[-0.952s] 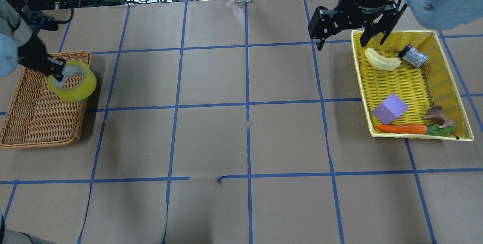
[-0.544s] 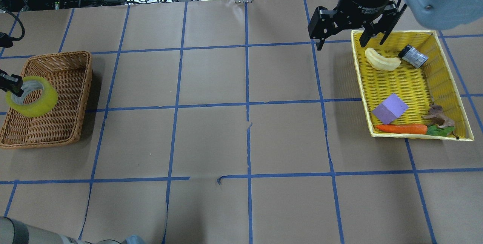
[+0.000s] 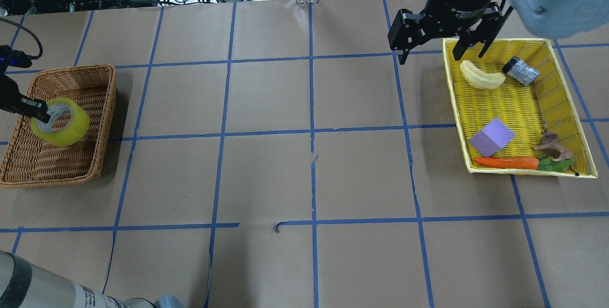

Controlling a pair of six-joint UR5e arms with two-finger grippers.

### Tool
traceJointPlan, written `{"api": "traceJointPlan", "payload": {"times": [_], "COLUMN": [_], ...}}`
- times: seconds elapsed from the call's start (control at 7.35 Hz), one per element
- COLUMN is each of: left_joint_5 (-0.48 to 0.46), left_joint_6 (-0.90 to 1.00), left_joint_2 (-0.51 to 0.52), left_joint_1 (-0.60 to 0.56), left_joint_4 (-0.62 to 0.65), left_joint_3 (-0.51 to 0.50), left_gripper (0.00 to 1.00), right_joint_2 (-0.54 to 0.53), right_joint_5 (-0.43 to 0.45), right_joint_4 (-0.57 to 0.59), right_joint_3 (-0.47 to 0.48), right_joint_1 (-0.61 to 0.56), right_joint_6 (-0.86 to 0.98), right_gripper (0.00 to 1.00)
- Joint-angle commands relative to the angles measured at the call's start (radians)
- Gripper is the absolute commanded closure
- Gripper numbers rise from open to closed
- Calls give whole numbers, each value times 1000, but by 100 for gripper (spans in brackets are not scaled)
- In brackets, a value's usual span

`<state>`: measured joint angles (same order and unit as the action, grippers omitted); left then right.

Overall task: Transfer tape with both arms
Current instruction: 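Lower the tape roll into the basket and open the left gripper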

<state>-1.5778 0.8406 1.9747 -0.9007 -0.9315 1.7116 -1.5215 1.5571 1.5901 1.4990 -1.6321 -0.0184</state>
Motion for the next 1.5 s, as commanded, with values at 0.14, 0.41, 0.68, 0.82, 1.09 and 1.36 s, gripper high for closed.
{"api": "traceJointPlan", "payload": {"times": [0.14,0.41,0.68,0.82,1.09,1.36], "left_joint_5": [5,5,7,1,-10,-5], "left_joint_6": [9,14,28,-36,-250,-476], "left_joint_2": [27,27,-17,-36,-111,-203], "left_joint_1": [0,0,-21,-49,-166,-320], "left_joint_4": [22,108,151,142,-8,-201], "left_joint_3": [-1,2,-19,-26,-29,-29], "left_gripper": [63,7,0,0,0,0], "right_joint_2": [0,0,0,0,1,3], "right_joint_5": [0,0,0,0,-2,-2], "right_joint_4": [1,1,1,2,8,2], "right_joint_3": [1,1,1,1,1,1], "right_joint_1": [0,0,0,0,0,5], "right_joint_6": [0,0,0,0,2,3], "right_gripper": [0,0,0,0,0,0]}}
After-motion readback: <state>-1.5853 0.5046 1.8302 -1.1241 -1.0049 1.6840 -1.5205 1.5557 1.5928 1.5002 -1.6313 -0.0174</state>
